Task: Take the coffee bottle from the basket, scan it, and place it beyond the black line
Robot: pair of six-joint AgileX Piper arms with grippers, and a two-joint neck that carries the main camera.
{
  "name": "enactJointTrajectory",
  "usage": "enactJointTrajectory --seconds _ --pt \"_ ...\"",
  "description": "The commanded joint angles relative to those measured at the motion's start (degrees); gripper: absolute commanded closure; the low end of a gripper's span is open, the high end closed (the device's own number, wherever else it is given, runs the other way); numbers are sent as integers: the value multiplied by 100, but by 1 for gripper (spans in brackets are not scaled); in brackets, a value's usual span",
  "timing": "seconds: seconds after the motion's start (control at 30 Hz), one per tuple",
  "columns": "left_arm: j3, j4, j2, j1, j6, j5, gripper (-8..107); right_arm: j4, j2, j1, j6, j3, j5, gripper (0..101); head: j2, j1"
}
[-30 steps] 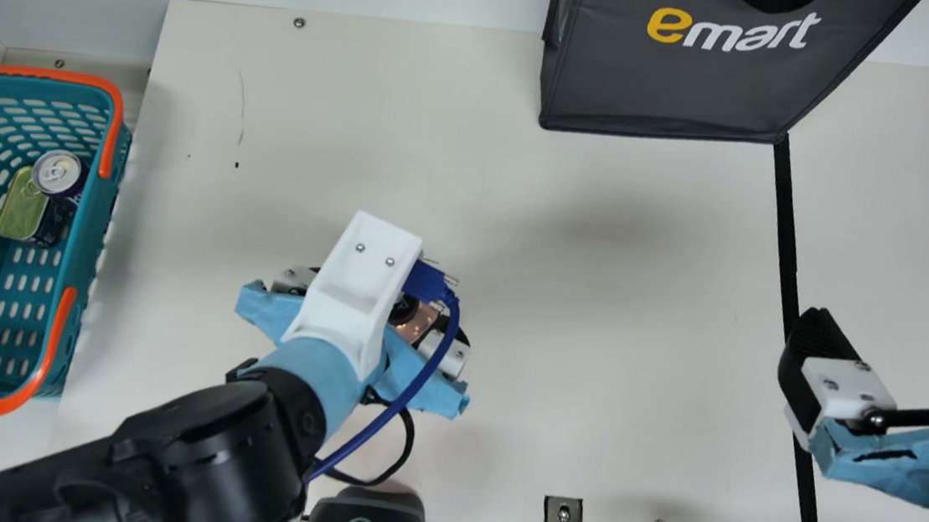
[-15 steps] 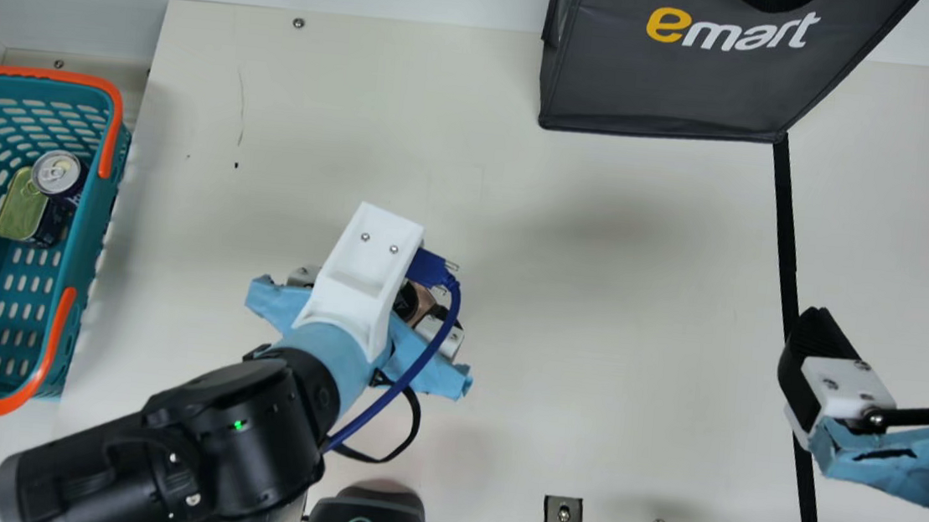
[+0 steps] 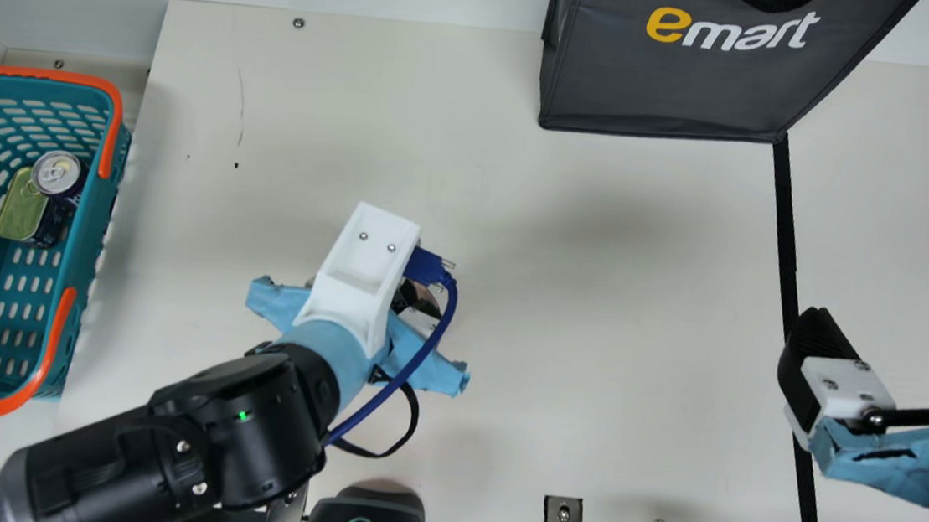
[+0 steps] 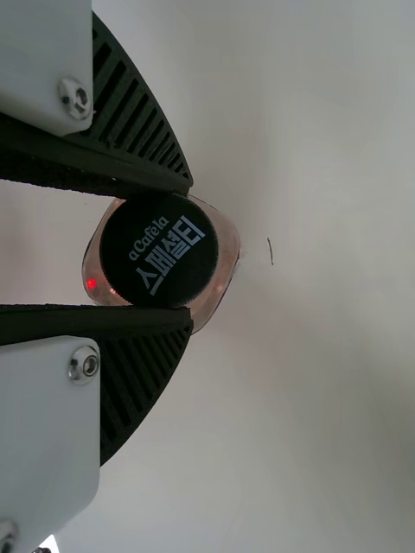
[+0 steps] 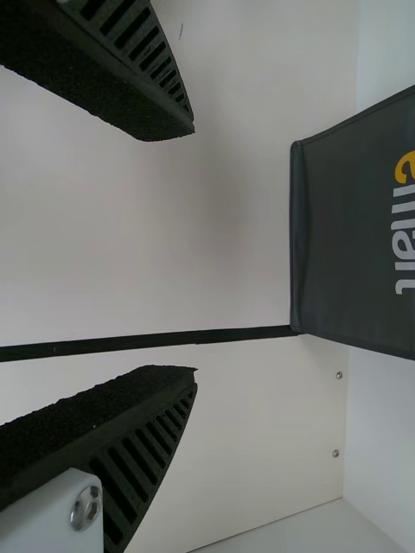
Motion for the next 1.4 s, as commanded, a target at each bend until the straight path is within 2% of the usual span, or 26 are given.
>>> enactJointTrajectory --seconds 0.0,0.27,0.6,0.97,1.37 --pt "12 -11 -32 4 79 -15 89 0 0 0 0 0 0 10 9 -96" --pt "177 -117 -328 78 862 -263 89 0 0 0 0 0 0 10 9 -96" --pt "363 -521 -753 495 2535 -669 89 0 0 0 0 0 0 10 9 -96" --pt "541 -1518 -1094 1005 4491 -945 89 0 0 0 0 0 0 10 9 -96" --pt "597 -2634 -1295 1525 6186 -840 89 0 0 0 0 0 0 10 9 -96"
